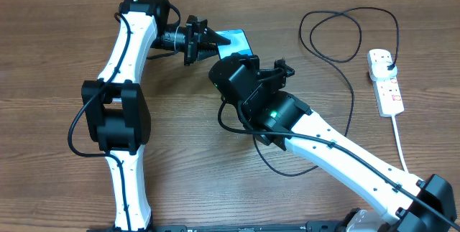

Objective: Plug charger to phone and switch on socket

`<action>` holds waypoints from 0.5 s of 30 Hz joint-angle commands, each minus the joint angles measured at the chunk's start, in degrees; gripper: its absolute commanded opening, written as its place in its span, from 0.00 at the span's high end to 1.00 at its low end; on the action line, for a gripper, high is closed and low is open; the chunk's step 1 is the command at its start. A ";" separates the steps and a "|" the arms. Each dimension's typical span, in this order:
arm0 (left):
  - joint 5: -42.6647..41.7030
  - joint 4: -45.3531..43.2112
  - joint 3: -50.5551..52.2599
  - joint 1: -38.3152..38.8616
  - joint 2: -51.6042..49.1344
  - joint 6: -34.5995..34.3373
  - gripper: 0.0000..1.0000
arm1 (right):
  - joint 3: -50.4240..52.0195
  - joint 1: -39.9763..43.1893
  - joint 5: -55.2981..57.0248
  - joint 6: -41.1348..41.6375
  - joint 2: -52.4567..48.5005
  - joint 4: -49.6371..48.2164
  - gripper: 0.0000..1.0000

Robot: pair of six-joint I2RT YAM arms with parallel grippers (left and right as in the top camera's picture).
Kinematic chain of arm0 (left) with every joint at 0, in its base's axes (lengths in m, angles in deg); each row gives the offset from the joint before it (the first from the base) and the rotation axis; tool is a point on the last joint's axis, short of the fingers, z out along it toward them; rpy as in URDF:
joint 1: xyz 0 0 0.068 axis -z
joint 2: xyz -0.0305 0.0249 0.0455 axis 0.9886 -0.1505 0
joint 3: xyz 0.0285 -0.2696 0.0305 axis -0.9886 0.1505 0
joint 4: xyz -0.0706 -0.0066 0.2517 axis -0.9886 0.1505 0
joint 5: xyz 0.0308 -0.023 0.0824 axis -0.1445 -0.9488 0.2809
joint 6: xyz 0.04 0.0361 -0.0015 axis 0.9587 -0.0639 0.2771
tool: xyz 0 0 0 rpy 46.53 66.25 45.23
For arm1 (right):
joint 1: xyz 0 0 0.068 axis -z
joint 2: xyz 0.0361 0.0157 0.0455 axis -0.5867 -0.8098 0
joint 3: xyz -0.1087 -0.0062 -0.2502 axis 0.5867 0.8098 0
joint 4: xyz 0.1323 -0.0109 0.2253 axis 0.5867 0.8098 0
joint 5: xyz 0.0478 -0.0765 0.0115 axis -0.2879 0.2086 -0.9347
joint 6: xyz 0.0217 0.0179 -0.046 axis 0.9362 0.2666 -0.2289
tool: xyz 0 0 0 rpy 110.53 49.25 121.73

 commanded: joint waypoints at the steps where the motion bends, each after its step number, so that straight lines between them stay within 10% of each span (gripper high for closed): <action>1: 0.00 -0.20 -1.01 0.39 -0.13 -1.07 0.88 | -1.25 -0.42 -0.35 0.57 0.33 -0.79 0.96; 4: 0.02 -0.20 -1.01 0.39 -0.13 -1.07 0.96 | -1.25 -0.42 -0.63 0.15 0.33 -0.92 0.87; 9: 1.03 -0.72 -1.01 0.39 -0.13 -0.96 0.96 | -1.25 -0.22 2.89 -14.08 0.35 -1.77 0.25; 15: 7.56 -7.50 -1.01 0.26 -0.13 7.80 0.96 | -1.25 2.80 4.00 -36.46 8.83 3.41 0.00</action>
